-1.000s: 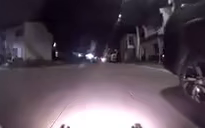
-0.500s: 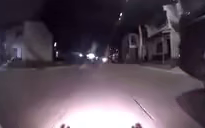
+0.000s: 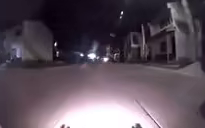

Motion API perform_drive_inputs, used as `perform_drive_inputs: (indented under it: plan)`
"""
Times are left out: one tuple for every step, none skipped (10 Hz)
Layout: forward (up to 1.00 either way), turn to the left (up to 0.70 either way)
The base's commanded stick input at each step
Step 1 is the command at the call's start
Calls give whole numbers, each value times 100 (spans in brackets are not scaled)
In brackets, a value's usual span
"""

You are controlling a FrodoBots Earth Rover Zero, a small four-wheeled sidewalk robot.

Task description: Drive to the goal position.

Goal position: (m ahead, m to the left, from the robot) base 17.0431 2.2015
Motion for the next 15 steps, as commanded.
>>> perform_drive_inputs:
  plan:
    - [85, 0]
    - [85, 0]
    - [85, 0]
    - [85, 0]
    - [85, 0]
    - [85, 0]
    - [85, 0]
    - [85, 0]
    - [85, 0]
    - [85, 0]
    - [85, 0]
    - [85, 0]
    - [85, 0]
    - [85, 0]
    - [85, 0]
